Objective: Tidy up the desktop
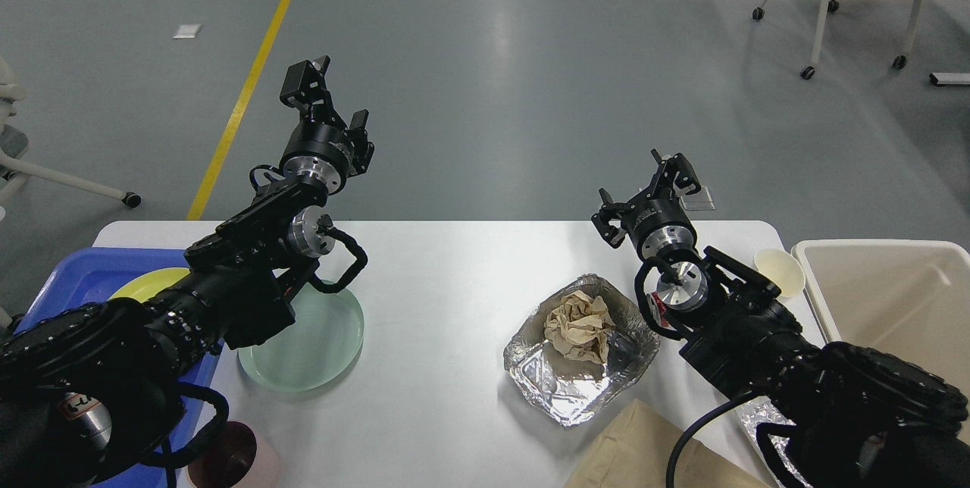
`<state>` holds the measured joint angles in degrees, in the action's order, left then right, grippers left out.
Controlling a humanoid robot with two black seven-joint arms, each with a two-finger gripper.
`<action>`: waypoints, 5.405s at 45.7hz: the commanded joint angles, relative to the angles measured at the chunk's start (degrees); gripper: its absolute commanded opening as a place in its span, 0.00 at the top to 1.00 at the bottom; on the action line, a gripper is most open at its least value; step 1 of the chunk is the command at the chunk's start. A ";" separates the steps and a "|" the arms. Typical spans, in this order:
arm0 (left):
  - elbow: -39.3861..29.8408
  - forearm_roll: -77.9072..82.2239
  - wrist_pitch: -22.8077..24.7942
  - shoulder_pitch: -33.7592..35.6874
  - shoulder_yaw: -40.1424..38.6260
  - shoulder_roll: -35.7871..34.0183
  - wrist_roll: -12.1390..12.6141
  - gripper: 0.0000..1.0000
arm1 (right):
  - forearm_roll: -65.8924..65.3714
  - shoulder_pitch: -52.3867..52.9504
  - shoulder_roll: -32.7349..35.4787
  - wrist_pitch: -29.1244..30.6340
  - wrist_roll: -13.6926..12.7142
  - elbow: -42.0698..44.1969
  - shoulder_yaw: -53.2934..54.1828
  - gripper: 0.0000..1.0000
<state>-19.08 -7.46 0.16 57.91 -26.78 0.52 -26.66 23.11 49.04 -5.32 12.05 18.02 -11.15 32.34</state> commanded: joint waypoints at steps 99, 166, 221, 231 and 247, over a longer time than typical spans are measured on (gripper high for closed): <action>-35.05 8.77 12.05 35.24 85.47 -22.05 6.18 0.03 | 0.00 0.00 -0.04 -0.01 0.00 0.08 0.00 0.00; -69.87 51.76 0.90 38.34 116.43 -23.46 8.81 0.06 | 0.00 0.00 -0.04 -0.01 0.00 -0.01 0.00 0.00; -65.03 50.97 -6.31 29.81 113.00 -21.09 14.97 0.96 | 0.00 0.00 0.04 0.08 0.00 -0.01 0.00 0.00; -65.38 50.97 -5.34 30.42 111.77 -21.26 14.35 1.00 | 0.00 0.00 -0.04 -0.01 0.00 -0.01 0.00 0.00; -68.02 50.97 7.12 41.40 109.48 -24.16 8.91 1.00 | 0.00 0.00 0.04 -0.01 0.00 -0.01 0.00 0.00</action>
<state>-86.80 43.50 -0.33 94.11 83.22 -22.19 -13.58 23.11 49.02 -5.31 12.04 18.02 -11.14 32.34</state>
